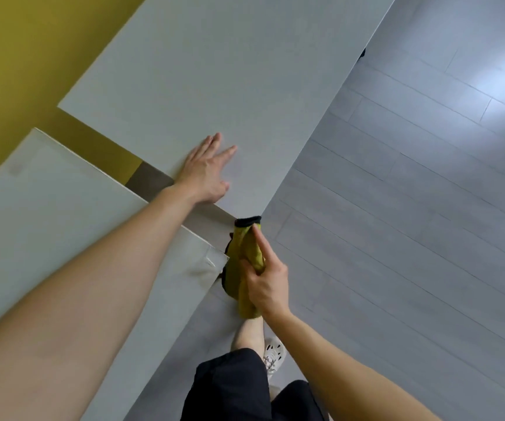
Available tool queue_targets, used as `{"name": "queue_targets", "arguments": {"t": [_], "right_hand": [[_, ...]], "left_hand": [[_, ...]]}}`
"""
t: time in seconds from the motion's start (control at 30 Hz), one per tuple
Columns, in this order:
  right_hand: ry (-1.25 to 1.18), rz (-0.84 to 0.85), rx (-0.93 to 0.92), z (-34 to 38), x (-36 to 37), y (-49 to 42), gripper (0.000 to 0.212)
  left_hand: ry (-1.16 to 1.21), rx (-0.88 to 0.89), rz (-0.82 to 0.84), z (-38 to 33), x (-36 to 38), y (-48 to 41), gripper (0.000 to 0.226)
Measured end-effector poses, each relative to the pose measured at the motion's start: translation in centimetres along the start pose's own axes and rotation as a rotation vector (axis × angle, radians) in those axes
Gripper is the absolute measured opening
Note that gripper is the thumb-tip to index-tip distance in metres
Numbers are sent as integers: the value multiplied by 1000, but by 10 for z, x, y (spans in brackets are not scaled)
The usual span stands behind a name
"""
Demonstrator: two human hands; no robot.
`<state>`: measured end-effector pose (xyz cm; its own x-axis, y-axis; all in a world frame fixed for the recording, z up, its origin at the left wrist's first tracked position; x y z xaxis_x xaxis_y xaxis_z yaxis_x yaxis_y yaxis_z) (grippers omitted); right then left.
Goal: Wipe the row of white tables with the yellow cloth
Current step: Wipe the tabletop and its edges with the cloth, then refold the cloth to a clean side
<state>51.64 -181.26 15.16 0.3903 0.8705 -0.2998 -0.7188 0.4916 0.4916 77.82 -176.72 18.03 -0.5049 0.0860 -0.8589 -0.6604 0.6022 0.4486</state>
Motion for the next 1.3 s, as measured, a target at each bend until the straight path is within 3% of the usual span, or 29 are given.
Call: {"name": "queue_targets", "arguments": {"t": [0.13, 0.2, 0.27, 0.33, 0.43, 0.5, 0.6, 0.67, 0.77, 0.87, 0.97, 1.03, 1.2, 1.3], "right_hand": [[187, 98, 64, 8, -64, 0, 80], [257, 75, 37, 35, -96, -10, 59], [304, 89, -19, 69, -116, -22, 50], [333, 169, -62, 102, -125, -34, 52], [441, 324, -143, 145, -121, -44, 54], [564, 389, -238, 171, -113, -51, 55], [653, 410, -357, 203, -100, -62, 58], [739, 458, -347, 214, -89, -72, 60], [870, 548, -273, 216, -70, -94, 51], [879, 595, -341, 228, -44, -117, 29], [834, 663, -480, 248, -1, -134, 29], [797, 695, -582, 263, 25, -148, 31], [966, 753, -716, 292, 70, -211, 35], [1061, 800, -797, 296, 90, -248, 35]], "left_hand": [[87, -60, -71, -8, -2, 23, 76], [245, -64, -131, -21, -1, 46, 59], [478, -74, -124, -34, 3, 68, 55], [777, -89, -25, -44, 7, 86, 70], [1100, -18, 164, -55, -11, 98, 113], [1077, 43, 193, -54, -37, 96, 104], [944, 38, 79, -44, -72, 86, 44], [806, 13, 30, -35, -86, 84, 30], [622, -33, -25, -16, -102, 90, 30], [568, -109, 51, 12, -102, 104, 34], [651, -252, 75, 49, -98, 125, 21], [742, -406, -41, 71, -101, 141, 12], [934, -768, -389, 109, -101, 173, 26], [1005, -996, -550, 103, -82, 170, 24]]}}
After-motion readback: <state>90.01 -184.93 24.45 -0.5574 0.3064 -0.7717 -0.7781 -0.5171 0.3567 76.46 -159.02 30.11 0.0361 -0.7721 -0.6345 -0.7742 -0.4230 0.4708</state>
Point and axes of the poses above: each hand's wrist, its own y-axis away from the middle knuckle, its own x-axis out of the palm, z = x × y, the point moved 6 cm from there along -y, towards the middle knuckle
